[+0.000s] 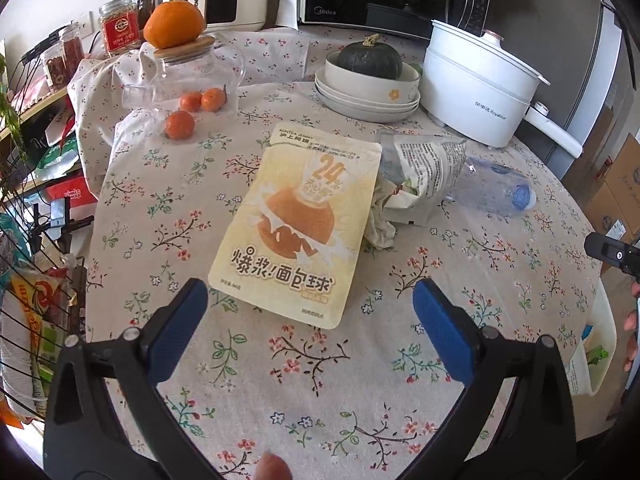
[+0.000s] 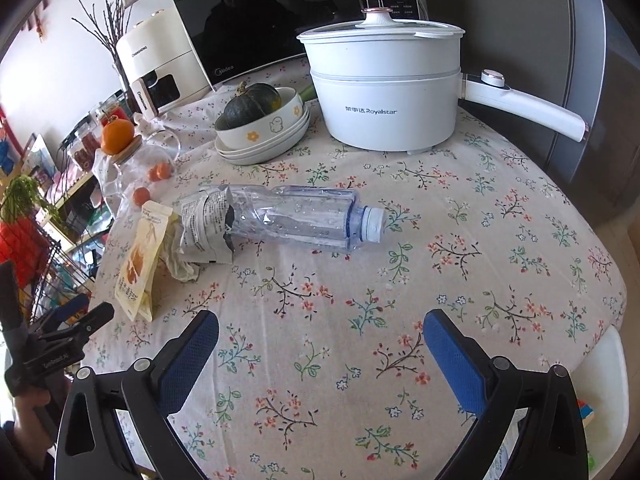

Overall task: Collect trash
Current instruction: 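Reach the left gripper toward the yellow bread bag, then close the left gripper on the edge of the yellow bread bag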

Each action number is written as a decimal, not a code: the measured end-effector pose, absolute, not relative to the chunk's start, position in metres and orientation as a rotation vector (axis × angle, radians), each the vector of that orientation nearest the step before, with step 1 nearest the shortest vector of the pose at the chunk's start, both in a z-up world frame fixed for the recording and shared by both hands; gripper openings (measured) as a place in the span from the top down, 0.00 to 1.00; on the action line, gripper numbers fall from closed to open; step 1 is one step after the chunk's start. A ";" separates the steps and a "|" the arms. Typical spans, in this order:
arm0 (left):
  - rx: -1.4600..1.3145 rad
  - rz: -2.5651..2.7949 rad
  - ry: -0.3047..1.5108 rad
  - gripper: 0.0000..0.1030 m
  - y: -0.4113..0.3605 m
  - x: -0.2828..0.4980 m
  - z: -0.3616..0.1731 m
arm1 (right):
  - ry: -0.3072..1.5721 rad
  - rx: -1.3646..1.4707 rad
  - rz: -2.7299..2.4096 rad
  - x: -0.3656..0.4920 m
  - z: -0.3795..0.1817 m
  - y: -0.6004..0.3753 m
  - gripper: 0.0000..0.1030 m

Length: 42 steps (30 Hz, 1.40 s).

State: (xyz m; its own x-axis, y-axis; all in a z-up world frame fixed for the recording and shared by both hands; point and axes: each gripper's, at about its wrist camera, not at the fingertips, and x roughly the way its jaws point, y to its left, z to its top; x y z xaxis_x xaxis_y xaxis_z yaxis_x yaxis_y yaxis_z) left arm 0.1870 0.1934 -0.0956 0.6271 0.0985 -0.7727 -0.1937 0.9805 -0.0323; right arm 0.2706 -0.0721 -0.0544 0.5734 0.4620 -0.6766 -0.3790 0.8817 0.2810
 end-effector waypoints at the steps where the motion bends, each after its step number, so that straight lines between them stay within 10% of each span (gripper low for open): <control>1: -0.089 0.171 0.877 0.01 0.187 0.193 -0.097 | 0.831 0.112 0.493 0.273 -0.057 -0.071 0.00; 8: 0.061 0.252 0.922 0.19 0.168 0.227 -0.120 | 0.874 0.122 0.496 0.284 -0.068 -0.069 0.00; 13: 0.038 0.309 0.960 0.62 0.178 0.231 -0.128 | 0.882 0.125 0.490 0.288 -0.070 -0.074 0.00; 15: 0.008 0.321 0.966 0.97 0.185 0.229 -0.126 | 0.877 0.127 0.493 0.289 -0.070 -0.075 0.00; 18: -0.049 0.324 0.931 1.00 0.196 0.218 -0.112 | 0.858 0.119 0.507 0.287 -0.065 -0.069 0.00; 37: -0.324 0.173 0.827 0.96 0.271 0.141 -0.064 | 0.885 0.117 0.523 0.289 -0.080 0.064 0.08; 39: -0.349 0.179 0.850 0.49 0.281 0.141 -0.070 | 0.885 0.137 0.512 0.296 -0.080 0.070 0.11; 42: -0.327 0.214 0.827 0.23 0.288 0.144 -0.073 | 0.893 0.154 0.493 0.307 -0.082 0.078 0.18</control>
